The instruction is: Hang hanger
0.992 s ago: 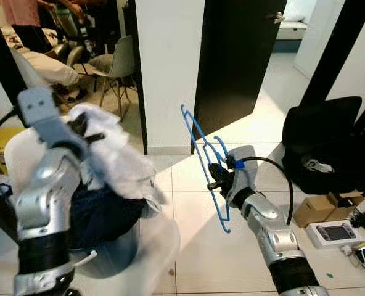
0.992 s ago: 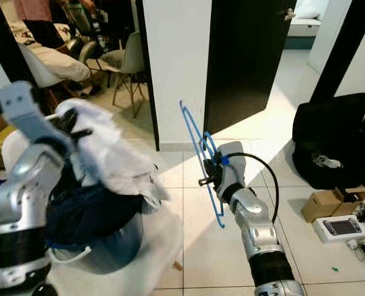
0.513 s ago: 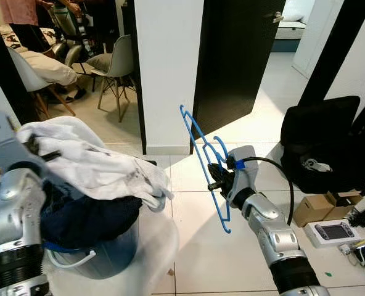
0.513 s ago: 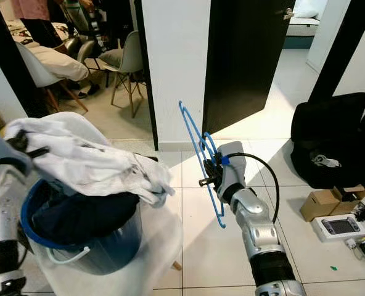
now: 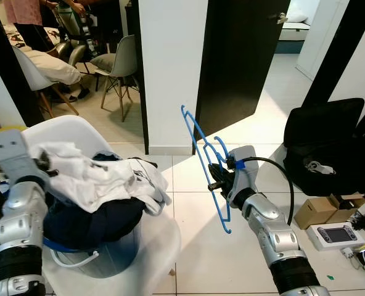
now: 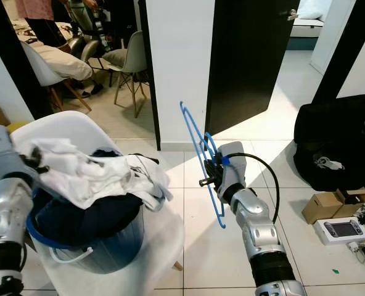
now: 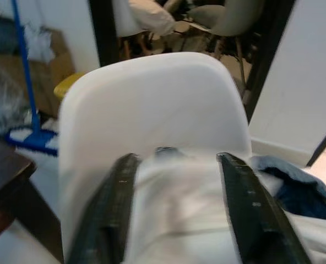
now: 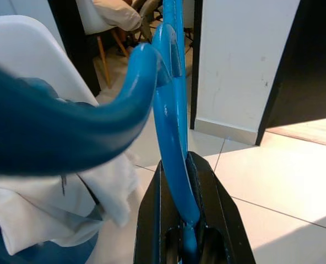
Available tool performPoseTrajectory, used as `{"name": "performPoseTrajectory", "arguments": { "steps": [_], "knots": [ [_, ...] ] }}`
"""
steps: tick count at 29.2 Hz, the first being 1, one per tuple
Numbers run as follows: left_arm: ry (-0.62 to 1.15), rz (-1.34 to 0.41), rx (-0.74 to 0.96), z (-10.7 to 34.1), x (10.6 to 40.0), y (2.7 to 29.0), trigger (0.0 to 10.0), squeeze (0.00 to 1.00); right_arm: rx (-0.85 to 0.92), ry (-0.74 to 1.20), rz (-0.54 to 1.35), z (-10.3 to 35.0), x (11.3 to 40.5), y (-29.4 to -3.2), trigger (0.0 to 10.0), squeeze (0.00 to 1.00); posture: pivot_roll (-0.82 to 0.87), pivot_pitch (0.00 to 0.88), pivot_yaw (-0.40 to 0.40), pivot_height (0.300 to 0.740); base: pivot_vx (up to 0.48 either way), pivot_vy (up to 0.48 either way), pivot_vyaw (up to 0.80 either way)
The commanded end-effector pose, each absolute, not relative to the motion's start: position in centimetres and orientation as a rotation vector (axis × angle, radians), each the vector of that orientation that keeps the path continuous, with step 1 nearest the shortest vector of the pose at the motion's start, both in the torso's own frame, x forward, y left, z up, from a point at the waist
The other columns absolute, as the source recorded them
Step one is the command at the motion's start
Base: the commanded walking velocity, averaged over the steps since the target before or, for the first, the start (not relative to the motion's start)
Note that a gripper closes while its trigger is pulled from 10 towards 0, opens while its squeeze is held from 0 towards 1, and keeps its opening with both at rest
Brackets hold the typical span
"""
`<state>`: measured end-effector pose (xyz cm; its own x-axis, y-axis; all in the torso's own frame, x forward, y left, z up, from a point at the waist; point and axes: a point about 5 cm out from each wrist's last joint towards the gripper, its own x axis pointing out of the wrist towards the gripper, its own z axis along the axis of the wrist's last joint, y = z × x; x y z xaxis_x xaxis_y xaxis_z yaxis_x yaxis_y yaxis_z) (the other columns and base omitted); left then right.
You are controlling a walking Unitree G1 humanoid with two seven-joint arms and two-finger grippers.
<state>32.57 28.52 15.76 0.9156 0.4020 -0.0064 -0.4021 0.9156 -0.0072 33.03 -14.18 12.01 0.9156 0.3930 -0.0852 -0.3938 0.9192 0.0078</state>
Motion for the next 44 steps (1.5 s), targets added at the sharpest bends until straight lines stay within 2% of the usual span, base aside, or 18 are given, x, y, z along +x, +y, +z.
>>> {"name": "performPoseTrajectory", "arguments": {
  "steps": [1,6,10,12,13,17,19,20,21,22,25,27,33,40,44],
  "knots": [
    [-0.008,0.417,0.023,16.0,32.7,28.6,10.0,1.0,-0.006,0.096,0.402,11.8,32.9,-14.2,10.0,0.0,-0.03,0.029,-0.026,0.74,0.0,0.0,0.0],
    [-0.084,0.597,0.109,18.3,31.6,31.8,10.0,1.0,-0.005,0.097,0.398,11.8,32.8,-14.4,10.0,0.0,-0.02,0.03,-0.032,0.74,0.0,0.0,0.0],
    [-0.152,0.62,0.132,19.8,31.0,32.6,10.0,1.0,-0.003,0.099,0.401,11.8,32.8,-14.4,10.0,0.0,-0.01,0.033,-0.037,0.74,0.0,0.0,0.0],
    [-0.25,0.358,0.101,21.1,31.8,29.1,10.0,1.0,-0.002,0.102,0.405,11.7,32.8,-14.4,10.0,0.0,-0.01,0.033,-0.034,0.74,0.0,0.0,0.0],
    [-0.27,0.261,0.146,21.3,31.8,27.4,10.0,1.0,-0.003,0.102,0.406,11.7,32.8,-14.4,10.0,0.0,-0.01,0.033,-0.034,0.74,0.0,0.0,0.0],
    [-0.274,0.163,0.199,21.0,31.5,25.3,10.0,0.98,-0.004,0.103,0.406,11.7,32.8,-14.4,10.0,0.0,-0.01,0.032,-0.032,0.74,0.0,0.0,0.0],
    [-0.274,0.163,0.199,21.0,31.5,25.3,10.0,0.98,-0.004,0.103,0.406,11.7,32.8,-14.4,10.0,0.0,-0.01,0.032,-0.032,0.74,0.0,0.0,0.0],
    [-0.272,0.086,0.229,20.6,31.1,24.1,10.0,0.0,-0.003,0.104,0.405,11.7,32.9,-14.4,10.0,0.0,-0.01,0.033,-0.032,0.74,0.0,0.0,0.0],
    [-0.266,-0.025,0.258,20.3,30.6,22.6,10.0,0.0,-0.001,0.106,0.404,11.7,32.9,-14.5,10.0,0.0,-0.01,0.032,-0.035,0.74,0.0,0.0,0.0],
    [-0.266,-0.025,0.258,20.3,30.6,22.6,10.0,0.0,-0.001,0.106,0.404,11.7,32.9,-14.5,10.0,0.0,-0.01,0.032,-0.035,0.74,0.0,0.0,0.0],
    [-0.195,-0.268,0.355,19.3,28.7,19.3,10.0,0.0,0.0,0.112,0.41,11.7,33.0,-14.5,10.0,0.0,0.0,0.031,-0.04,0.74,0.0,0.0,0.0],
    [-0.168,-0.301,0.368,18.9,28.4,18.9,10.0,0.0,0.0,0.114,0.411,11.6,33.1,-14.5,10.0,0.0,0.01,0.03,-0.041,0.74,0.0,0.0,0.0],
    [-0.088,-0.317,0.377,17.2,27.8,18.6,10.0,0.0,0.0,0.115,0.414,11.6,33.1,-14.5,10.0,0.0,0.01,0.03,-0.041,0.74,0.0,0.0,0.0],
    [0.019,-0.121,0.378,14.4,27.6,19.9,10.0,0.0,-0.003,0.114,0.412,11.7,33.2,-14.5,10.0,0.0,0.0,0.027,-0.042,0.74,0.0,0.0,0.0],
    [0.086,-0.12,0.366,12.5,27.2,19.6,10.0,0.0,-0.008,0.113,0.415,11.7,33.2,-14.5,10.0,0.0,0.0,0.025,-0.042,0.74,0.0,0.0,0.0]
  ]
}}
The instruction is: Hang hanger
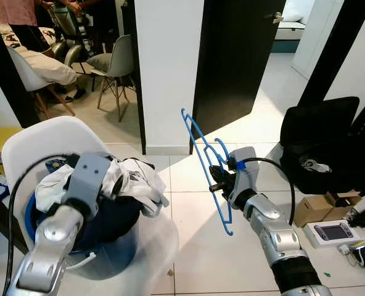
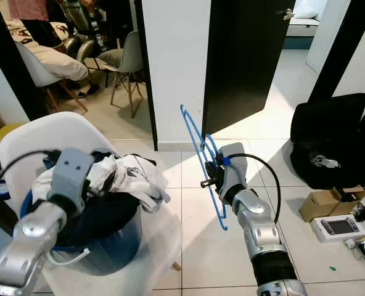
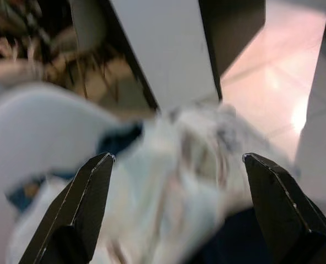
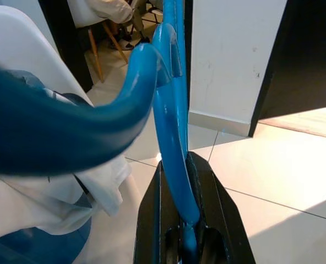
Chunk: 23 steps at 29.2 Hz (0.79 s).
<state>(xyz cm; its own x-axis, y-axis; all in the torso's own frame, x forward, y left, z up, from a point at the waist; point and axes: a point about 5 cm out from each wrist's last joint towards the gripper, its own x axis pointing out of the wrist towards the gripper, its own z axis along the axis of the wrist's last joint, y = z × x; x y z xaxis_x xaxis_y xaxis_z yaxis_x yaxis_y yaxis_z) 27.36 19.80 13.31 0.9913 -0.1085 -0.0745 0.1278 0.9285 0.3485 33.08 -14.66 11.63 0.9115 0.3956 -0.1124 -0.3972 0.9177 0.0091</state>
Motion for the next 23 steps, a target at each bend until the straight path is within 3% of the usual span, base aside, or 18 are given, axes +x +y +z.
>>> {"name": "performPoseTrajectory", "arguments": {
  "steps": [1,7,12,23],
  "knots": [
    [0.086,-0.12,0.366,12.5,27.2,19.6,10.0,0.0,-0.008,0.113,0.415,11.7,33.2,-14.5,10.0,0.0,0.0,0.025,-0.042,0.74,0.0,0.0,0.0],
    [0.185,-0.081,0.358,10.3,27.0,20.2,10.0,0.0,-0.009,0.112,0.414,11.7,33.2,-14.5,10.0,0.0,-0.01,0.024,-0.039,0.74,0.0,0.0,0.0],
    [0.234,0.115,0.398,9.5,27.1,23.0,10.0,0.0,-0.01,0.111,0.415,11.7,33.2,-14.5,10.0,0.0,-0.01,0.022,-0.039,0.74,0.0,0.0,0.0],
    [0.268,0.202,0.345,8.3,27.3,24.5,10.0,0.0,-0.011,0.111,0.416,11.7,33.1,-14.4,10.0,0.0,-0.02,0.022,-0.038,0.74,0.0,0.0,0.0]
  ]
}}
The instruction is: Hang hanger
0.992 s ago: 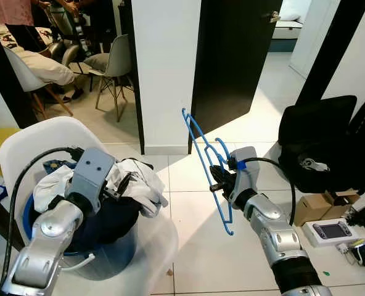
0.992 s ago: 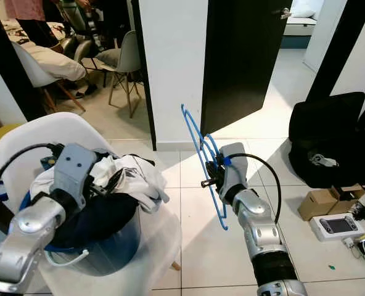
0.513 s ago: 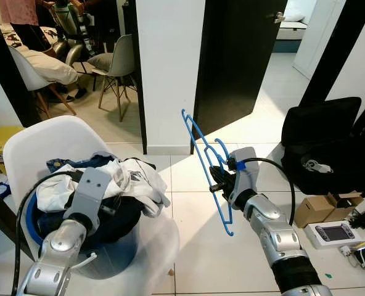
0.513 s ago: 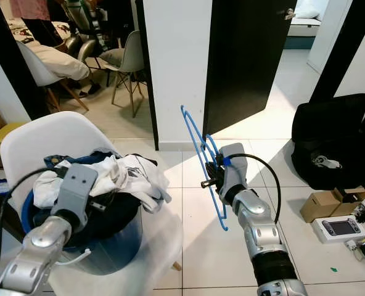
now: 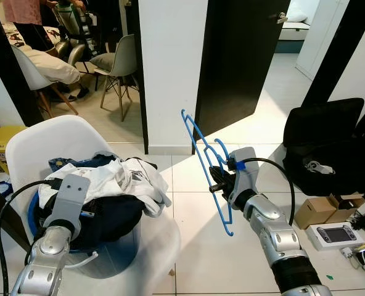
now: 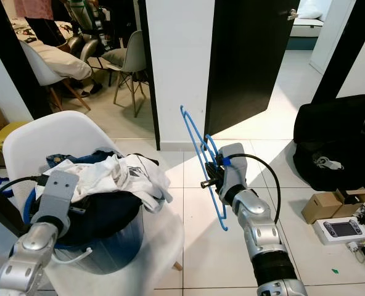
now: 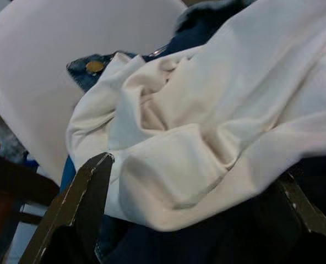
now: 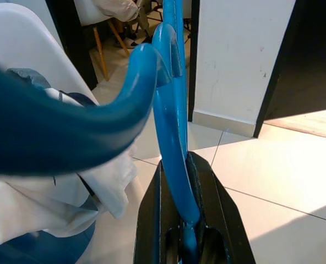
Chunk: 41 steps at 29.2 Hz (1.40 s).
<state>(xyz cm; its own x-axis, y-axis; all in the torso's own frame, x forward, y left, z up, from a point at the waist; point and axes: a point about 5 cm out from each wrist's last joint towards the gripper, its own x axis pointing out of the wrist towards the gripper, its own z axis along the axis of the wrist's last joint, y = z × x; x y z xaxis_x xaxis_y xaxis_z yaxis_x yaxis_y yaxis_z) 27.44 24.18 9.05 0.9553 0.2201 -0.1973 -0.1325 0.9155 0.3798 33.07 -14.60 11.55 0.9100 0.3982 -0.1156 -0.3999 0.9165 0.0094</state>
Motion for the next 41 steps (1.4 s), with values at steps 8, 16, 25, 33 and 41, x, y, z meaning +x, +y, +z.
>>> {"name": "performPoseTrajectory", "arguments": {
  "steps": [8,16,25,33,41],
  "knots": [
    [0.32,0.21,0.34,7.1,27.5,24.7,0.0,0.0,-0.012,0.11,0.412,11.7,33.1,-14.5,10.0,0.0,-0.02,0.025,-0.037,0.74,0.0,0.0,0.0],
    [0.315,0.217,0.337,7.3,27.7,24.9,0.0,0.0,-0.014,0.111,0.407,11.7,33.1,-14.7,10.0,0.0,-0.03,0.026,-0.038,0.74,0.0,0.0,0.0],
    [0.106,0.285,0.34,13.0,29.9,26.4,0.0,0.0,-0.011,0.112,0.409,11.7,33.2,-14.6,10.0,0.0,-0.02,0.02,-0.042,0.74,0.0,0.0,0.0],
    [-0.242,0.451,0.373,25.3,30.9,31.0,0.0,0.0,-0.007,0.11,0.408,11.7,33.2,-14.5,10.0,0.0,-0.02,0.017,-0.042,0.74,0.0,0.0,0.0],
    [-0.463,0.408,0.343,33.1,30.2,31.2,0.0,0.0,-0.002,0.11,0.408,11.7,33.2,-14.5,10.0,0.0,-0.01,0.02,-0.043,0.74,0.0,0.0,0.0]
  ]
}}
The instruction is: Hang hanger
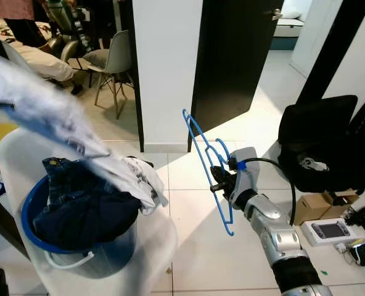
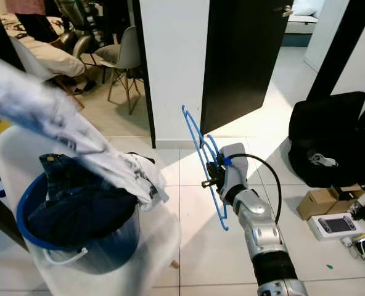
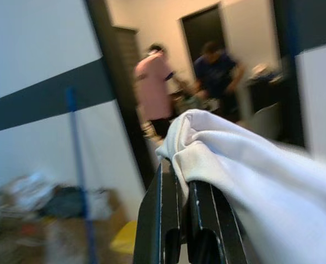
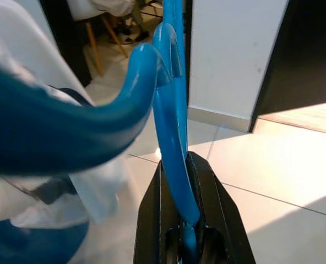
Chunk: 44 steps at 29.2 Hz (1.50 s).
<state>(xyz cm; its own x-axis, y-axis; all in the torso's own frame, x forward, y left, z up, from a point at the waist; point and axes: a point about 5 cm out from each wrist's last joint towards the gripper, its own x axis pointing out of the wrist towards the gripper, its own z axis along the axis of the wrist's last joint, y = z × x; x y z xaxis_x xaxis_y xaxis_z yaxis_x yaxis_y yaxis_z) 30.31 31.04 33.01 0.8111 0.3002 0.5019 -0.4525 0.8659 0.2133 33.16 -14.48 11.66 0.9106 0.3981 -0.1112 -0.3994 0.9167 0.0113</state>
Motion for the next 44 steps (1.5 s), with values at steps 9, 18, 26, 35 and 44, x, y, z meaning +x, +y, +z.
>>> {"name": "performPoseTrajectory", "arguments": {
  "steps": [9,18,26,35,44],
  "knots": [
    [-0.369,0.149,0.127,29.0,31.5,27.6,0.0,0.0,-0.002,0.111,0.409,11.7,33.3,-14.5,10.0,0.0,-0.02,0.024,-0.04,0.74,0.0,0.0,0.0],
    [-0.161,-0.022,-0.078,24.1,31.7,26.0,0.0,0.0,0.001,0.113,0.411,11.6,33.2,-14.5,10.0,0.0,-0.01,0.026,-0.038,0.74,0.0,0.0,0.0],
    [-0.102,-0.188,-0.219,22.5,30.9,23.9,0.0,0.0,0.002,0.115,0.414,11.6,33.2,-14.5,10.0,0.0,-0.01,0.025,-0.042,0.74,0.0,0.0,0.0],
    [0.124,-0.279,-0.038,18.8,29.7,23.7,3.1,0.0,-0.001,0.12,0.421,11.5,33.1,-14.6,10.0,0.0,-0.01,0.023,-0.048,0.74,0.0,0.0,0.0],
    [0.074,-0.224,0.144,18.6,31.1,22.3,10.0,0.14,-0.004,0.121,0.421,11.6,33.2,-14.6,10.0,0.0,-0.02,0.025,-0.048,0.74,0.0,0.0,0.0]
  ]
}}
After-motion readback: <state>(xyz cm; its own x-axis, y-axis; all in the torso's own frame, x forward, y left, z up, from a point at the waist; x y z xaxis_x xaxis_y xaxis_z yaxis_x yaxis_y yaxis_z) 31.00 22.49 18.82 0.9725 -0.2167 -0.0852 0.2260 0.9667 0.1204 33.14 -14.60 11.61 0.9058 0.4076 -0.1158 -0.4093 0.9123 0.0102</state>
